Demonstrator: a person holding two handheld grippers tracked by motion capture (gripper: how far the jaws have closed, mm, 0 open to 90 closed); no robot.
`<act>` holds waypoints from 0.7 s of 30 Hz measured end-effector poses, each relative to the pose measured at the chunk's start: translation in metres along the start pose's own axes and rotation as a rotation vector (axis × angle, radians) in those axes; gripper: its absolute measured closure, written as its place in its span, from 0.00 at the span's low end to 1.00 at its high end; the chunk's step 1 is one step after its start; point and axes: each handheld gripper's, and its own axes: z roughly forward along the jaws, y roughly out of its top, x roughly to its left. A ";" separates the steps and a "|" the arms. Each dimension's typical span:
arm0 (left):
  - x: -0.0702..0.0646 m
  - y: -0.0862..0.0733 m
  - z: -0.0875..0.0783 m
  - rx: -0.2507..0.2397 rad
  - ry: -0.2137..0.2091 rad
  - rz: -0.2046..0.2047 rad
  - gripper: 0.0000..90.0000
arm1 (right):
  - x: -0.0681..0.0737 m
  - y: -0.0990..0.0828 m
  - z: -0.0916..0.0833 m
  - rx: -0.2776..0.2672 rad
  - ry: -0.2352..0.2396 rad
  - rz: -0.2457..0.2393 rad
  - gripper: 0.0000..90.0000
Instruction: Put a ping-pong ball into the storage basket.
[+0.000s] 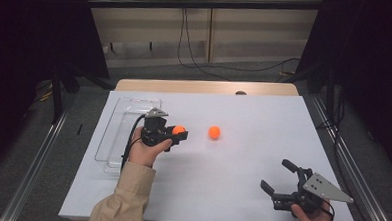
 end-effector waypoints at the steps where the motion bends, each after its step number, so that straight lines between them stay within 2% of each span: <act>1: 0.000 0.000 0.000 0.001 -0.001 0.000 0.57 | 0.000 0.000 0.000 0.000 0.000 0.000 0.02; 21: 0.008 0.000 -0.006 -0.007 0.011 -0.021 0.57 | 0.000 0.000 0.000 0.002 0.000 -0.001 0.02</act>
